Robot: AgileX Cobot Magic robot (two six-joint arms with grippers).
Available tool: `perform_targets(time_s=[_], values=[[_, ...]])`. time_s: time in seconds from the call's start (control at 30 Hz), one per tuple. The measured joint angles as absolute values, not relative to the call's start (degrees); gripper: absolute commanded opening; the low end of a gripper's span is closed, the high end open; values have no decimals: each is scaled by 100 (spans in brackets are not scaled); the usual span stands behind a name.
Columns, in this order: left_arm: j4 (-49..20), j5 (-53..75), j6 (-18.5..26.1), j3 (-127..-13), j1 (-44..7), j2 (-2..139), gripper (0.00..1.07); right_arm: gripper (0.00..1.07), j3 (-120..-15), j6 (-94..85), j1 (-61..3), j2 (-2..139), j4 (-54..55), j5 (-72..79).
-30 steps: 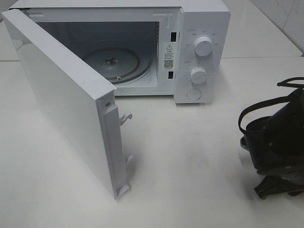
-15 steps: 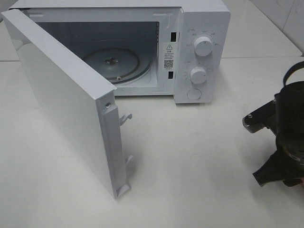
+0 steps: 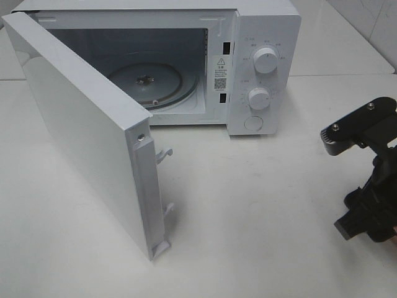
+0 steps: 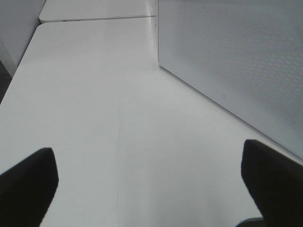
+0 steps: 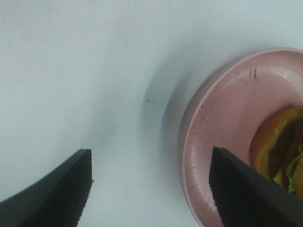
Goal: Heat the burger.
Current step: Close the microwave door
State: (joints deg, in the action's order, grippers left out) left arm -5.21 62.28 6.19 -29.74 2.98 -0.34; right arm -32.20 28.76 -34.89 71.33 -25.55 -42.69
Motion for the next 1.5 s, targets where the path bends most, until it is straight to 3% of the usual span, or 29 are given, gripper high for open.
perform_targets(time_s=[0.37,1.07,1.5], values=[[-521,6228,619,-2974,298,-34,98,77,-3226,1152,-3489,5500,-1318,-4698],[-521,6228,619,-2974,298,-34,98,77,-3226,796,-3478,3168,-773,-6194],[-521,6228,619,-2974,298,-34,98,77,-3226,0,-2143,1301,-361,-6314]])
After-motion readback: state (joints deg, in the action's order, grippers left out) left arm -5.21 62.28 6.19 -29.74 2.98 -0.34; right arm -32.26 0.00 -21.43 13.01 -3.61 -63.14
